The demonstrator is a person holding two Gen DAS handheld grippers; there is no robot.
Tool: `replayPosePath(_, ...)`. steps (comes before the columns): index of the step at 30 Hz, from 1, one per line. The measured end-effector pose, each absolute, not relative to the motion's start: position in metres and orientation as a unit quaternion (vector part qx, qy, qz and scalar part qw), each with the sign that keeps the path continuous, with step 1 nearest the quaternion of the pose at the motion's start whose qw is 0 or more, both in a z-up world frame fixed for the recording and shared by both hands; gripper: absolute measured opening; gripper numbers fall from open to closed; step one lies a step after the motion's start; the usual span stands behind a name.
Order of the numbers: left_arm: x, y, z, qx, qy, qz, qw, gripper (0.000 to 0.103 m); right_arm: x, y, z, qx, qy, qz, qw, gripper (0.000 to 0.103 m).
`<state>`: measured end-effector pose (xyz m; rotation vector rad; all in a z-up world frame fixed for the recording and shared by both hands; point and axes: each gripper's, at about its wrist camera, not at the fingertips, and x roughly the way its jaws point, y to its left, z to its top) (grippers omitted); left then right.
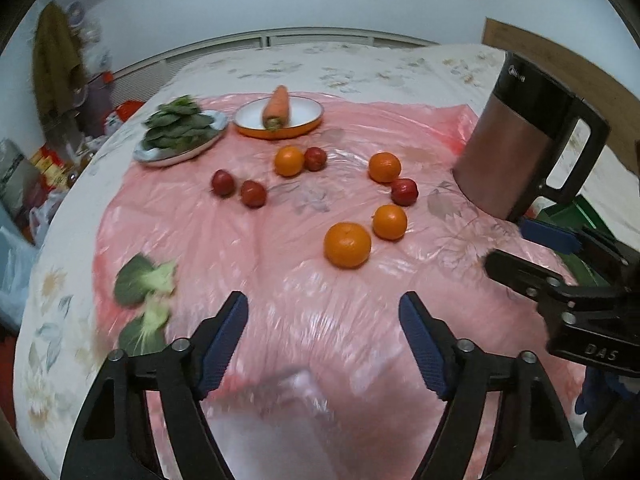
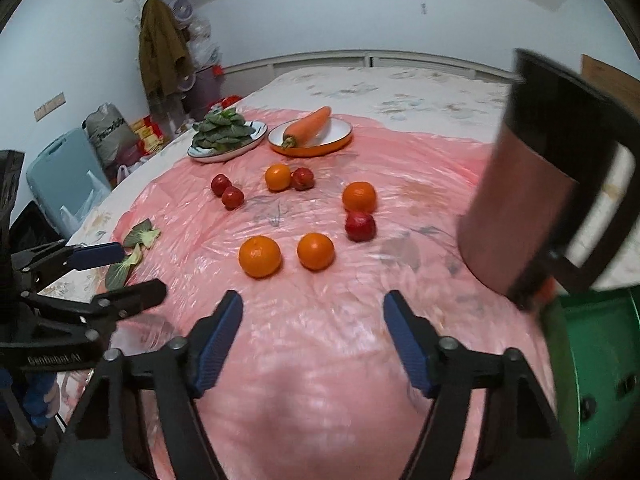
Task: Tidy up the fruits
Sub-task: 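Move both tools back over the fruit on the sheet, then grasp an orange with the left tool while the right tool grasps another orange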
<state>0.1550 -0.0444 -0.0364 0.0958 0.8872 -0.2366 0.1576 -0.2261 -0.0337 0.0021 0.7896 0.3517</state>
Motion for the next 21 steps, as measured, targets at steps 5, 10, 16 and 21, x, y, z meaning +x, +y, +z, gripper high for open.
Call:
replayPosePath(5,0.190,-0.061,-0.051,0.069,0.444,-0.129,0.884,0.068,0.197,-0.218,-0.049,-0.009,0.403,0.186,0.896,0.092)
replayPosePath(10,0.215,-0.073,-0.067,0.087,0.459,-0.130,0.875,0.065,0.223,-0.221,-0.064,-0.006,0.425,0.189,0.885,0.079)
replayPosePath(16,0.232,-0.088,-0.088,0.113,0.475,-0.137,0.862,0.064,0.241,-0.221,-0.070,-0.002,0.431,0.201,0.880,0.079)
replayPosePath(21,0.240,-0.094,-0.098,0.116,0.485,-0.140,0.856,0.053,0.255,-0.213,-0.076,-0.005,0.442,0.212,0.872,0.079)
